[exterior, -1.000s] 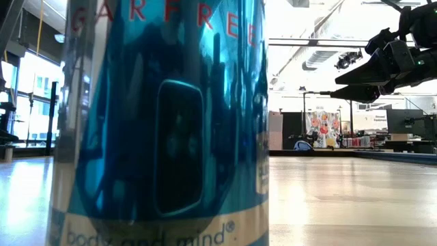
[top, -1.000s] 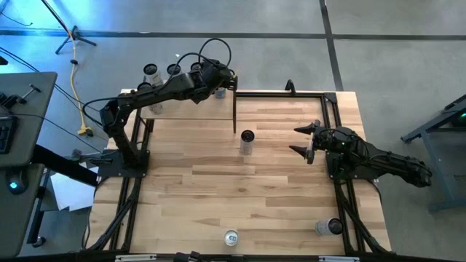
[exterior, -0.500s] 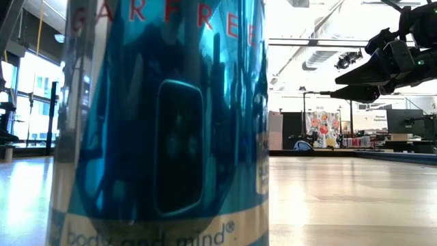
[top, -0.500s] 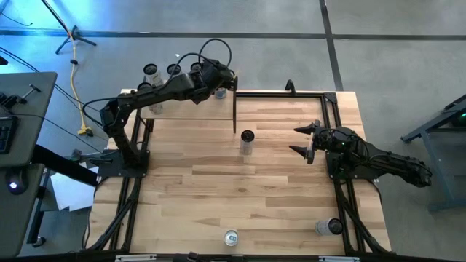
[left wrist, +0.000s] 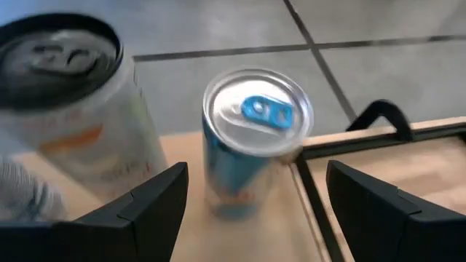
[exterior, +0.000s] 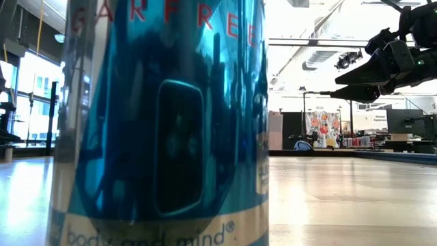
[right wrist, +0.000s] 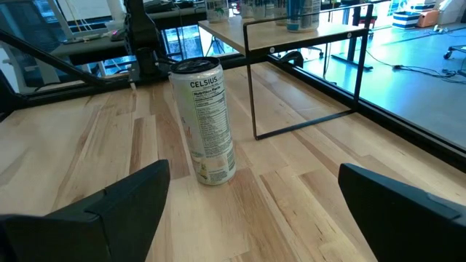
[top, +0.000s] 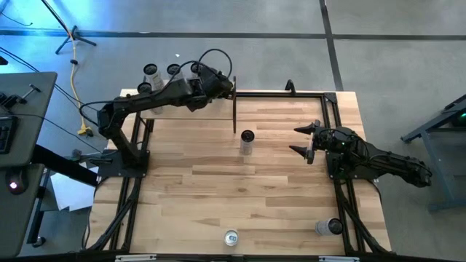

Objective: Place canned beverage on shelf
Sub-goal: Move the white blue soda can to the center of the table

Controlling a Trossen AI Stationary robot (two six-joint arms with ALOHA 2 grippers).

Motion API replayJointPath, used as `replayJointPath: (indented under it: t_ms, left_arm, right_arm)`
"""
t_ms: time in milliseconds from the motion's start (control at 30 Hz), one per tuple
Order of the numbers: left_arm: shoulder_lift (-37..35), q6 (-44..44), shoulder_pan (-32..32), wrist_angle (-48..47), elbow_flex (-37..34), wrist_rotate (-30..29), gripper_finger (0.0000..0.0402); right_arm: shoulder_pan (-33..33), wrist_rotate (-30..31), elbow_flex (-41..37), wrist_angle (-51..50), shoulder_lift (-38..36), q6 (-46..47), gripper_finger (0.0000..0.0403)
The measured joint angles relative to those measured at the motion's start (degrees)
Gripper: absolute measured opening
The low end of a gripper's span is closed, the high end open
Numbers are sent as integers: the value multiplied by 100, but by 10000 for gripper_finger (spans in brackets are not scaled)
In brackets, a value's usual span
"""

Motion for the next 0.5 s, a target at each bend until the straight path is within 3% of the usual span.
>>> replayJointPath:
  t_ms: [167,500]
  left_arm:
    - [-185,-562,-359,-617,0,351,294]
    - [-216,-1321,-1444,-1574,0,1699,294]
  right_arm:
    - [1,-1,-2,0,2,0,387]
    - [0,1,0,0,2,0,387]
